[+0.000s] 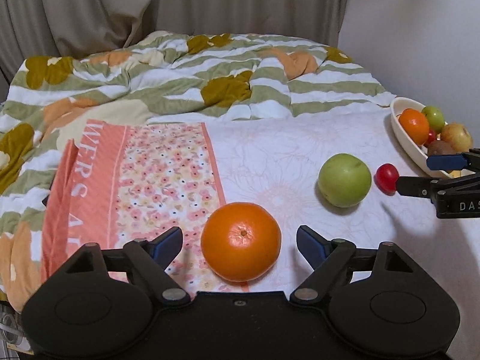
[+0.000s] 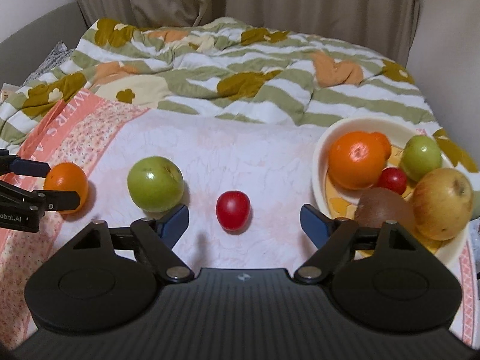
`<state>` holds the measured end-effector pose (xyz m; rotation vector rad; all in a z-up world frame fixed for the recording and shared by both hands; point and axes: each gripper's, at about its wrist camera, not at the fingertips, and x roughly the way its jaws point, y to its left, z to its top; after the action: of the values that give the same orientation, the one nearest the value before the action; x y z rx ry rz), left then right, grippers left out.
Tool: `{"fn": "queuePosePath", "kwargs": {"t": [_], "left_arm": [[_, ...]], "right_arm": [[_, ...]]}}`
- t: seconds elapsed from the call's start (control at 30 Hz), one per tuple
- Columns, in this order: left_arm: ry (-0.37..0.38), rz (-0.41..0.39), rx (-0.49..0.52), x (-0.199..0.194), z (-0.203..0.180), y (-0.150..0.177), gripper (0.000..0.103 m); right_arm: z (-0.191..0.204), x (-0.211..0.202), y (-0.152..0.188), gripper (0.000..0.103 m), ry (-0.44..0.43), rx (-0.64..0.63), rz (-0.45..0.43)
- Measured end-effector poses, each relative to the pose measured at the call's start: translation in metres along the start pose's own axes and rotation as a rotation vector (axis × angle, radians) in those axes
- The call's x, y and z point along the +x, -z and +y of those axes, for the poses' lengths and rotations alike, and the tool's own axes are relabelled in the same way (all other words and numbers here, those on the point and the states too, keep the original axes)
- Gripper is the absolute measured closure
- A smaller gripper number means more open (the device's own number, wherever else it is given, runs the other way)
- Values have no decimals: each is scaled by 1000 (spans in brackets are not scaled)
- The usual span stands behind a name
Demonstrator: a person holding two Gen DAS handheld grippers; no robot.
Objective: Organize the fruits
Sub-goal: 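Grasp the orange with the left tool while the right tool grasps a red tomato, then carry the orange and red tomato over the white bowl with both tools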
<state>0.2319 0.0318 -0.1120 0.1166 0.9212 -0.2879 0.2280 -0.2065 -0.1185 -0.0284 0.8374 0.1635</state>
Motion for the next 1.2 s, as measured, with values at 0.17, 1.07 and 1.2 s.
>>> {"fn": "queuePosePath", "kwargs": {"t": [0.17,1.07,1.2], "left_arm": [[7,30,-39,12,2,-3,38],[-34,21,-130,-15,1,14,39],[-30,-9,-136,-31,-1,15,39]], "right_arm": [[-3,12,-1,20,-16,-4,28],[7,17,-8,58,-73,-58,37],[9,4,-8,58,-72,-56,19]]}}
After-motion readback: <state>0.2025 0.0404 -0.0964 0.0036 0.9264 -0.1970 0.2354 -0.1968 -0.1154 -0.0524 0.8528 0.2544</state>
